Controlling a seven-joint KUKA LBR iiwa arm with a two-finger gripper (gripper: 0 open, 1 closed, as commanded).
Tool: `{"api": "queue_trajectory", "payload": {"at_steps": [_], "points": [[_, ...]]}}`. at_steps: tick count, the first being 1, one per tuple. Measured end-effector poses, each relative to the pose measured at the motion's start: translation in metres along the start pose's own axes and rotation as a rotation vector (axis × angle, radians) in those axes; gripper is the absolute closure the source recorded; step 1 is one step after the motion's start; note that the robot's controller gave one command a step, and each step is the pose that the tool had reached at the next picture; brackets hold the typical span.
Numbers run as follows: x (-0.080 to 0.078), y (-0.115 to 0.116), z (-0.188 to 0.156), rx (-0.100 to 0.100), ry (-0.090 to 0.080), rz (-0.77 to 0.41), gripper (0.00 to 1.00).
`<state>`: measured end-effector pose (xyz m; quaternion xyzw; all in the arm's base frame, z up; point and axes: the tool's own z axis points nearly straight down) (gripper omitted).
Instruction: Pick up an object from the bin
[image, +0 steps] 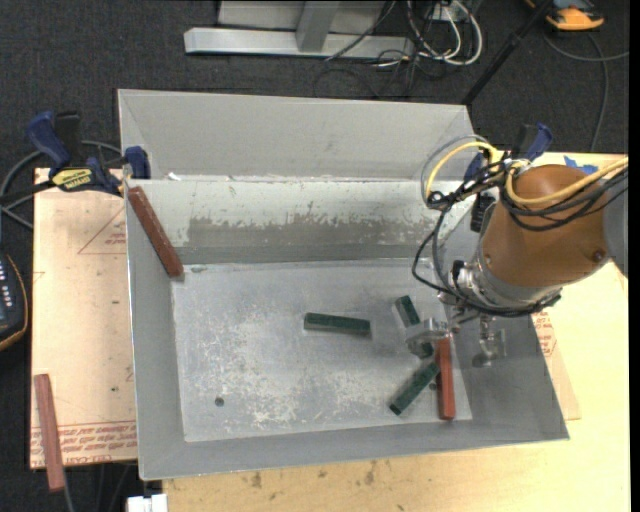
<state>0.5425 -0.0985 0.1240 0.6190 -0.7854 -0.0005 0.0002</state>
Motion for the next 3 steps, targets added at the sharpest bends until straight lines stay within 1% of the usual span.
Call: {"api": "queue_trajectory", "payload": {"at_steps": [1,2,3], "points": [[-0.015,-0.037,0.055,0.001,-0.006,-0.182,0.00],[-0.014,-0.037,0.054,0.002,-0.003,-0.181,1.00],[0.007,-0.051,-0.097,0.012,-0.001,-0.211,1.00]]}}
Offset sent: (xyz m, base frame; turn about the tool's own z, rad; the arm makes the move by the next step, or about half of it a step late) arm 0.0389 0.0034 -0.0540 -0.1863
